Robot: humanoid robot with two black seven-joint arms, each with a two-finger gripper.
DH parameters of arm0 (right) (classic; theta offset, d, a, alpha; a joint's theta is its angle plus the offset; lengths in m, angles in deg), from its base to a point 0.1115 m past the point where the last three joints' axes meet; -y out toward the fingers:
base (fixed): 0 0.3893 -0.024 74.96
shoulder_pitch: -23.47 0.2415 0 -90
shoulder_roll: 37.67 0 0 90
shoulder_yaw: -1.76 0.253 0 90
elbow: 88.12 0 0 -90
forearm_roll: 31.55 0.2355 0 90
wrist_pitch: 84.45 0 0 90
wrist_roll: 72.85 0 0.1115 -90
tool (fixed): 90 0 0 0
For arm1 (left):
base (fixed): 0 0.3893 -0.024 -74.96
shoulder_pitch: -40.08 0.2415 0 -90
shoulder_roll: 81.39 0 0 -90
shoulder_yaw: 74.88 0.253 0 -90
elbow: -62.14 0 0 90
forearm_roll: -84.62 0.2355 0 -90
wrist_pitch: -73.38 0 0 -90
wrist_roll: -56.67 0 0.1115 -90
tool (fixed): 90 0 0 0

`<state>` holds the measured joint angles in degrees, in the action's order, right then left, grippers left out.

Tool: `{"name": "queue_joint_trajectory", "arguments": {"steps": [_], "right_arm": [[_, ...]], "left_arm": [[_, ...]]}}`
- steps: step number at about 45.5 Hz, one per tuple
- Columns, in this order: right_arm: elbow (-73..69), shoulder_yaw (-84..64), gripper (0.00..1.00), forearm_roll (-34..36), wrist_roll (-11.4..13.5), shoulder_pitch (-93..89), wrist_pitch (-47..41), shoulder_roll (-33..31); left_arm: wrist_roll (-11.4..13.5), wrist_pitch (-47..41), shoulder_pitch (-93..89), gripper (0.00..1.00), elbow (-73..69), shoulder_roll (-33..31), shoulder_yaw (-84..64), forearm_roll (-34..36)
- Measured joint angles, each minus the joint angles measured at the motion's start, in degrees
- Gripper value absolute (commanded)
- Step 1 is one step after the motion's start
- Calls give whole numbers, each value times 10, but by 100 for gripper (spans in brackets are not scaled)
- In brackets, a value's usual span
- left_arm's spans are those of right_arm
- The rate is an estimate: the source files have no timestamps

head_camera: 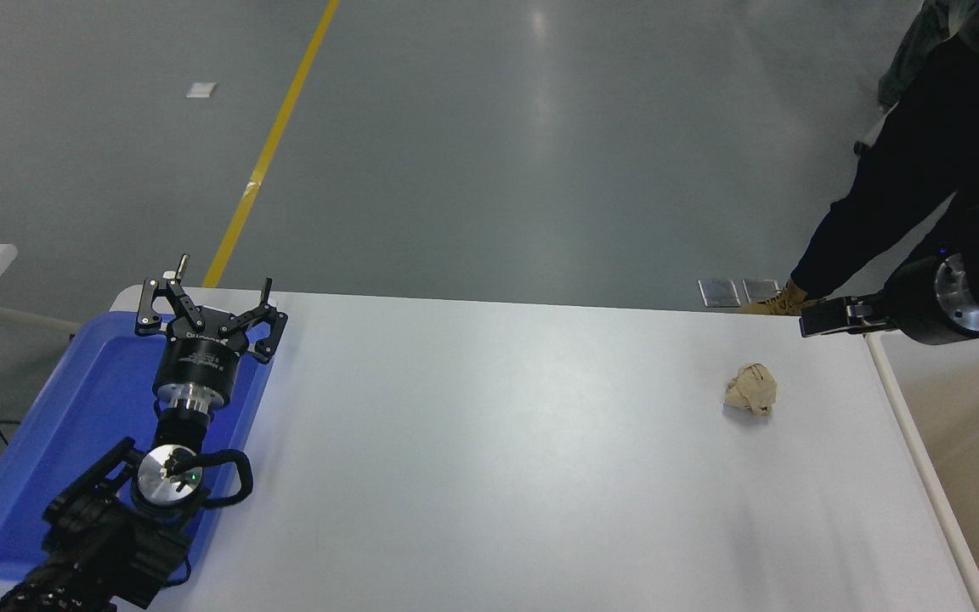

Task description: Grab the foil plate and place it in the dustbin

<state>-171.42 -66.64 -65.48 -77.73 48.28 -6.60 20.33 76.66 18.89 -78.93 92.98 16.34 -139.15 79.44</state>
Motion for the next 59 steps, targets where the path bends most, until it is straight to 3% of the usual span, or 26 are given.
{"name": "queue_joint_trajectory", "arguments": {"steps": [25,37,59], "right_arm": [[-79,-16,100,142,-1,109,-65,135],[-83,-3,100,192,2,130,-135,152],[-84,9,100,205,2,190,-259,158]], "left_arm": [[-1,0,0,100,0,0,-1,1],[-1,1,0,100,1,0,-1,2],[-1,1,0,100,0,0,-1,1]]}}
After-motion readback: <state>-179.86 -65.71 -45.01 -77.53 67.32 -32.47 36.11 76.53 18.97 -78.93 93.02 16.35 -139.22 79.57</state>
